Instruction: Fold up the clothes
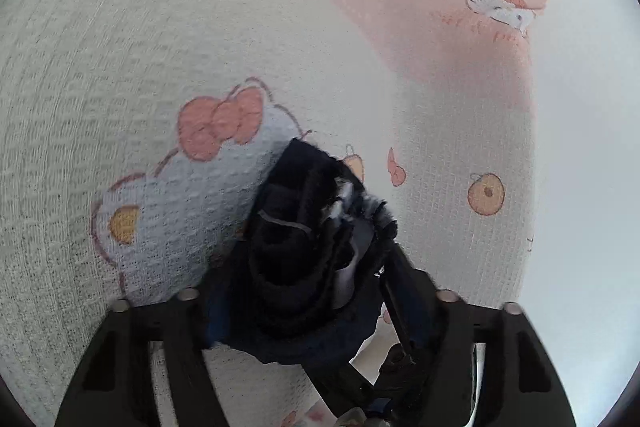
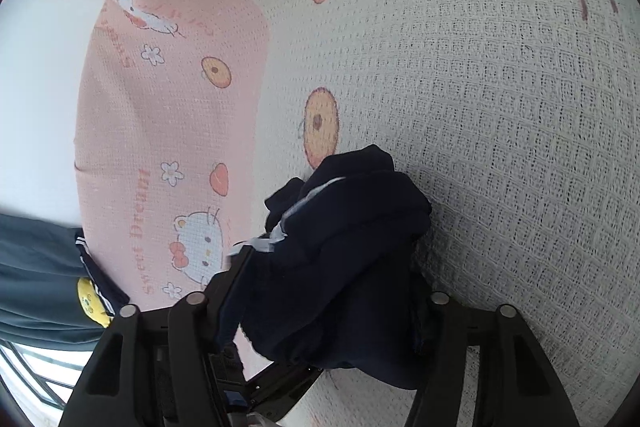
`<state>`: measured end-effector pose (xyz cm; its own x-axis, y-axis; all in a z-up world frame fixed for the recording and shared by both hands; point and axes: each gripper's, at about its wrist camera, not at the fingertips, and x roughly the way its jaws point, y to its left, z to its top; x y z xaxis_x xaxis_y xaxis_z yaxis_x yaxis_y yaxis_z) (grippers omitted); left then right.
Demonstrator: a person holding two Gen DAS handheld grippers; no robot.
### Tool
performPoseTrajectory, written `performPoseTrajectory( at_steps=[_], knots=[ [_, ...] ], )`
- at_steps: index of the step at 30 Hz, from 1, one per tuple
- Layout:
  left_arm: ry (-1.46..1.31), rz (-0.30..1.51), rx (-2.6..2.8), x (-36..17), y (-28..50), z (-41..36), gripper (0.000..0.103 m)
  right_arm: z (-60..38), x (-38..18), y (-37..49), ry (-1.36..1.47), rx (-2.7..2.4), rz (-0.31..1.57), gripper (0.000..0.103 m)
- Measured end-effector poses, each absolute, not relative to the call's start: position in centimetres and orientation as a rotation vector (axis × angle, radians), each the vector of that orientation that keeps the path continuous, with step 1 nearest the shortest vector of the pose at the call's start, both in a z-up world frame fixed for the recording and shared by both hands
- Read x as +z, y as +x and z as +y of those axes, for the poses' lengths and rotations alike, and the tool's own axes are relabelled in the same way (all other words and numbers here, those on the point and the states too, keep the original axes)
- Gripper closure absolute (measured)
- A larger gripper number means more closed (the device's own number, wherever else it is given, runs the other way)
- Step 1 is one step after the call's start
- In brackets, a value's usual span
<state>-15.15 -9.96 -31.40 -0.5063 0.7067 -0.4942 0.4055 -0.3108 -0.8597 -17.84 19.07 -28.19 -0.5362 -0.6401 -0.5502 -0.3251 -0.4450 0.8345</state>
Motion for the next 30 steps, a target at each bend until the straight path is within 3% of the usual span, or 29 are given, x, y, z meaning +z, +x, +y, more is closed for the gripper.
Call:
performPoseTrajectory(
  at_steps=[2,6,16,23,30],
  knots=[
    [-1.391,-1.808,1.794,-33.0,-14.7,-9.8,0.077,19.4,-28.7,-17.5,1.372,-2.083,-1.571,0.063],
    [-1.377,-1.824,1.769,-33.1,-14.9,-9.5,0.078,20.1,-29.7,-17.0,1.341,-2.055,-1.686,0.080],
    [-1.318,-1.838,1.693,-32.9,-15.4,-9.0,0.078,19.2,-26.8,-16.9,1.298,-2.145,-1.524,0.085],
    [-1.274,-1.643,1.788,-28.5,-14.7,-9.3,0.078,17.2,-21.8,-16.5,1.290,-2.261,-1.291,0.085],
    [-1.162,-1.571,1.829,-23.5,-12.7,-10.5,0.078,14.7,-15.7,-14.2,1.207,-2.352,-1.072,0.085]
  ],
)
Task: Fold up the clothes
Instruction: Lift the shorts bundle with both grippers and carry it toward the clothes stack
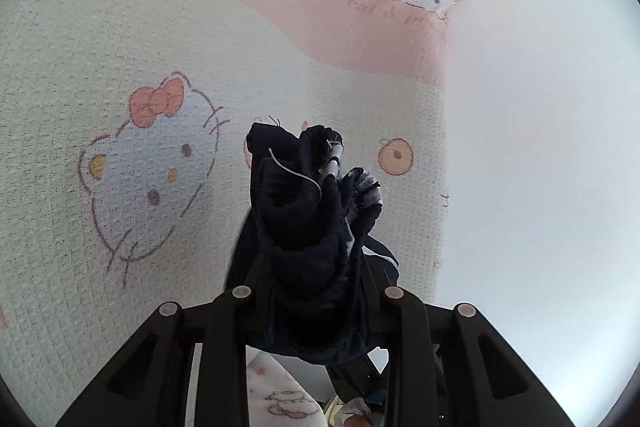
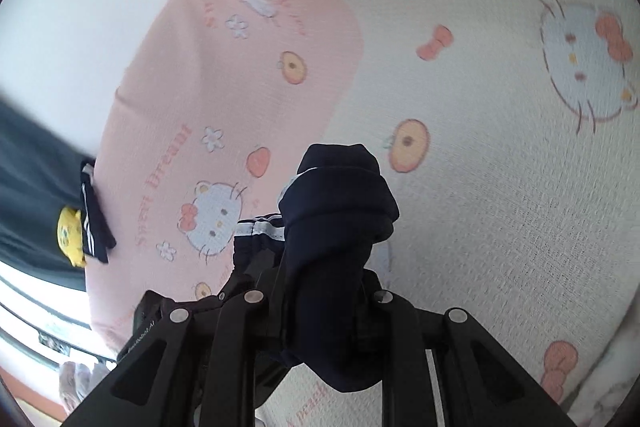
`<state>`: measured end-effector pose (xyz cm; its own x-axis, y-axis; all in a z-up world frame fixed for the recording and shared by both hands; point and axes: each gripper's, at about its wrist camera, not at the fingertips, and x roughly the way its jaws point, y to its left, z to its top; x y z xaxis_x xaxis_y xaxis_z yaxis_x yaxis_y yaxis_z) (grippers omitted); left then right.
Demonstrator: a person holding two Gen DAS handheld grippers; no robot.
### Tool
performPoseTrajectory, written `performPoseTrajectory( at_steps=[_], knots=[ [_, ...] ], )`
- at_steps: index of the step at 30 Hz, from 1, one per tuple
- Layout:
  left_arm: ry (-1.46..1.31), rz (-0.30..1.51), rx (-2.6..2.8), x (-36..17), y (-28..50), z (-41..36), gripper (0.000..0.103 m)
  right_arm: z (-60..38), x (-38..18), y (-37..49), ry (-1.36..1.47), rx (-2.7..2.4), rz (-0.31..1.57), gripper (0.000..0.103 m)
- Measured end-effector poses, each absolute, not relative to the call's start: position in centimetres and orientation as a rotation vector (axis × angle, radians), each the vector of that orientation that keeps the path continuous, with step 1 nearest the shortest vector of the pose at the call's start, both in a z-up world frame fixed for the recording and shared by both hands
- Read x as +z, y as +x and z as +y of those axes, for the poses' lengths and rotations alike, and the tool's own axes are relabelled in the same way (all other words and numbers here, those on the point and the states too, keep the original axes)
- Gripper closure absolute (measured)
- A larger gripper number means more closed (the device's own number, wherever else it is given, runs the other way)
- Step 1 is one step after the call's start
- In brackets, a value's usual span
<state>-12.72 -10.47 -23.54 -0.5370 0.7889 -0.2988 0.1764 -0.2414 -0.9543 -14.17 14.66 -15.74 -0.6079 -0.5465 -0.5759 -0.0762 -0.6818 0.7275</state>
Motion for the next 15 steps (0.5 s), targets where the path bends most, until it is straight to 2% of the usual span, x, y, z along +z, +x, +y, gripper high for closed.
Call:
performPoseTrajectory(
  at_steps=[15],
  knots=[
    [-0.836,-1.539,2.030,-13.6,-3.8,-17.9,0.078,7.2,-5.9,-8.0,0.993,-2.352,-0.829,0.085]
  ],
)
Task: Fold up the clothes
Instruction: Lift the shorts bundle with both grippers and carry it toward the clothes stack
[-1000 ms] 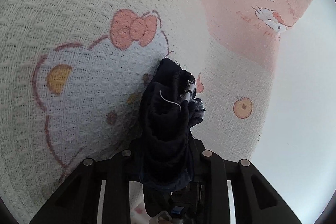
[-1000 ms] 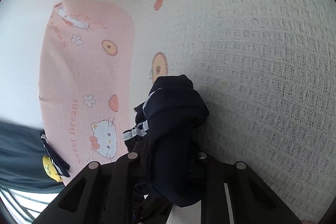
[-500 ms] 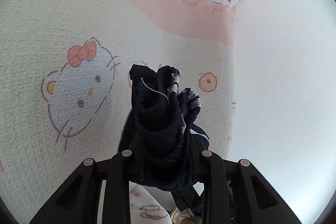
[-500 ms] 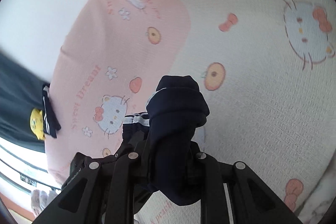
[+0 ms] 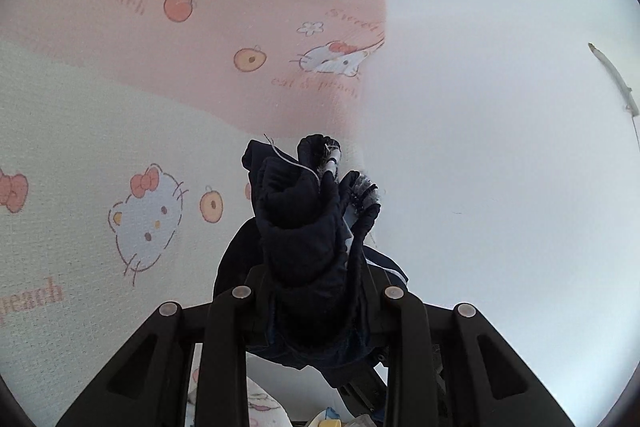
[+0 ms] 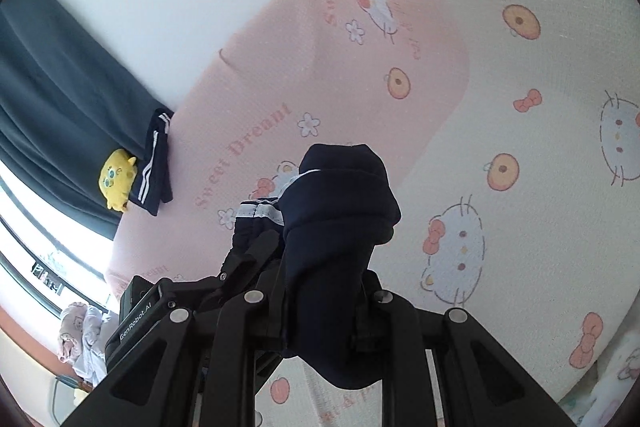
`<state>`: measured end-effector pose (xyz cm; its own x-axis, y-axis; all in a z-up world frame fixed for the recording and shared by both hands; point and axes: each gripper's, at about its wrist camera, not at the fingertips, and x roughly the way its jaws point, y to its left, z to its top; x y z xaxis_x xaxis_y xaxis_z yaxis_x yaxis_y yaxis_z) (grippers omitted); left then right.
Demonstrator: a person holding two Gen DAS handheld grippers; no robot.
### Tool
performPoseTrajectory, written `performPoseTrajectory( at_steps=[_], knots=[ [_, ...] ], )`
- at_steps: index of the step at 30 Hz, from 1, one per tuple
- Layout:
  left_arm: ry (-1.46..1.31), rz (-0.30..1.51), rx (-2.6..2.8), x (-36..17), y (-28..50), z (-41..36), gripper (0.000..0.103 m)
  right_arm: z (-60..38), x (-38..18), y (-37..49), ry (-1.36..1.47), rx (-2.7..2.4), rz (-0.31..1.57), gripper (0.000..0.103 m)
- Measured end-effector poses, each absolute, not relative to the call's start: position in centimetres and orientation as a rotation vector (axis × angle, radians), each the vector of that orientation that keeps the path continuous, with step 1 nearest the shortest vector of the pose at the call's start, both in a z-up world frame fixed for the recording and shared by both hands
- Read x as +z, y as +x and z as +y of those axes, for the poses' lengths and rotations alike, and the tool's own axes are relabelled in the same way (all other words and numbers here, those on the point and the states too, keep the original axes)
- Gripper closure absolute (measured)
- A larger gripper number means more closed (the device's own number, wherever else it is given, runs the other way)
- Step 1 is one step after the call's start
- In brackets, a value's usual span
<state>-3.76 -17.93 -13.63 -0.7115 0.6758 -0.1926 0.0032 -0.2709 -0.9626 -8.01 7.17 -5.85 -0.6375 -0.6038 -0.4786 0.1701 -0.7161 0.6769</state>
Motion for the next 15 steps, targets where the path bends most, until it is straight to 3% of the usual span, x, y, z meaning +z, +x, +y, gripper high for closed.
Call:
performPoseTrajectory(
  at_steps=[15],
  knots=[
    [-0.717,-1.436,2.234,-8.8,6.1,-26.7,0.078,-3.1,-1.5,-1.9,0.948,-2.260,-0.612,0.085]
  ],
)
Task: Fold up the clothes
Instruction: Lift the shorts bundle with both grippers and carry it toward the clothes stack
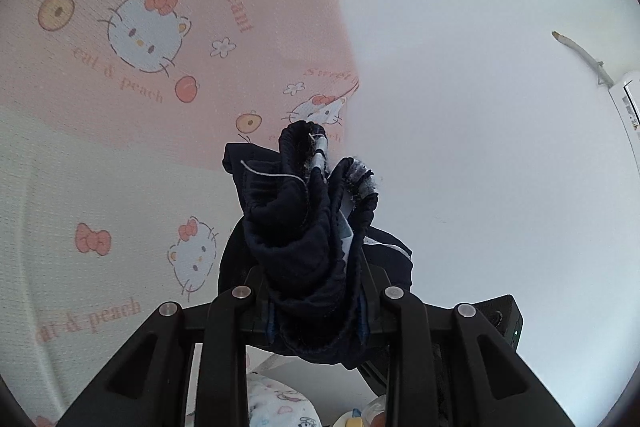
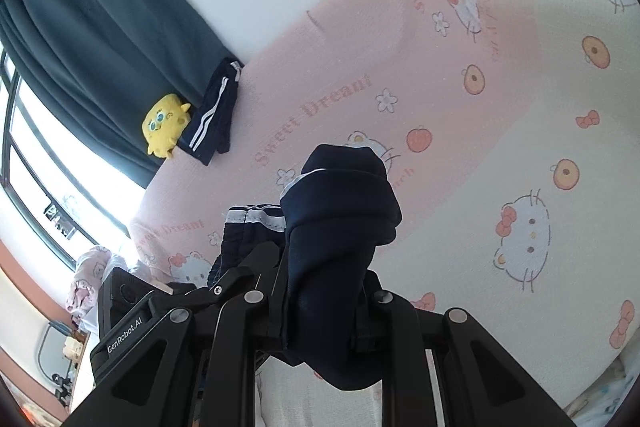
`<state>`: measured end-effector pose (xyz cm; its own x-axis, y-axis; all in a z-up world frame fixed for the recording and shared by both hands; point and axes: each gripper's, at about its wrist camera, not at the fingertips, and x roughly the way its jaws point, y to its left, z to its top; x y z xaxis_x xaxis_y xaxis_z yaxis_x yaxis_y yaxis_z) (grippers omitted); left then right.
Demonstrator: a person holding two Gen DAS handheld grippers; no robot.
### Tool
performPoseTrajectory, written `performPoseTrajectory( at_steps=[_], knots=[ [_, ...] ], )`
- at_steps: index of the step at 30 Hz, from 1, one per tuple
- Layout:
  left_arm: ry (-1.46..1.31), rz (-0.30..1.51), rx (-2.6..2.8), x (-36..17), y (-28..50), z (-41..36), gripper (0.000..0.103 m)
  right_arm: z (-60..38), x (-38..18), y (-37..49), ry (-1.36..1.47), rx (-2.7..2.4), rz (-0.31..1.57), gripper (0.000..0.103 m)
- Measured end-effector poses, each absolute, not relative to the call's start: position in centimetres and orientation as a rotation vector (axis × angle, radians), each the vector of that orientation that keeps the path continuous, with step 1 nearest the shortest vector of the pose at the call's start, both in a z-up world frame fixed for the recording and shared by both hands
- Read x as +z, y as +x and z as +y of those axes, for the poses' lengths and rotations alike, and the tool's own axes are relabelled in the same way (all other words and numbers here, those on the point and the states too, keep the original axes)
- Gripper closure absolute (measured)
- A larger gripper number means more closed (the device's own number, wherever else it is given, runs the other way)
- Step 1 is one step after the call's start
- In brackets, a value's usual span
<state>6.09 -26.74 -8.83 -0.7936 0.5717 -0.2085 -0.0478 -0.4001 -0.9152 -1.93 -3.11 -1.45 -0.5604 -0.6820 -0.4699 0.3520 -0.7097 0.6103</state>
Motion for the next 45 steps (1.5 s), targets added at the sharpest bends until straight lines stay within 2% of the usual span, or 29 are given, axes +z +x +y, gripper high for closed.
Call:
performPoseTrajectory(
  at_steps=[15,20,28,32,37,45],
  knots=[
    [-0.600,-1.518,2.459,-8.1,17.3,-37.2,0.078,-17.9,-1.1,4.7,0.950,-2.073,-0.273,0.085],
    [-0.519,-1.555,2.519,-6.8,20.5,-39.6,0.078,-21.6,0.6,6.4,0.919,-2.003,-0.162,0.085],
    [-0.397,-1.544,2.656,-3.5,25.0,-43.4,0.078,-27.6,3.6,8.9,0.844,-1.875,-0.082,0.084],
    [-0.368,-1.578,2.712,-4.2,26.2,-45.8,0.078,-31.2,3.7,10.0,0.849,-1.815,-0.024,0.084],
    [-0.384,-1.640,2.769,-6.0,28.9,-48.7,0.078,-35.5,1.1,11.4,0.904,-1.716,-0.003,0.083],
    [-0.445,-1.865,2.708,-12.9,32.1,-52.3,0.078,-40.6,-5.7,13.1,1.019,-1.581,0.074,0.083]
  ],
)
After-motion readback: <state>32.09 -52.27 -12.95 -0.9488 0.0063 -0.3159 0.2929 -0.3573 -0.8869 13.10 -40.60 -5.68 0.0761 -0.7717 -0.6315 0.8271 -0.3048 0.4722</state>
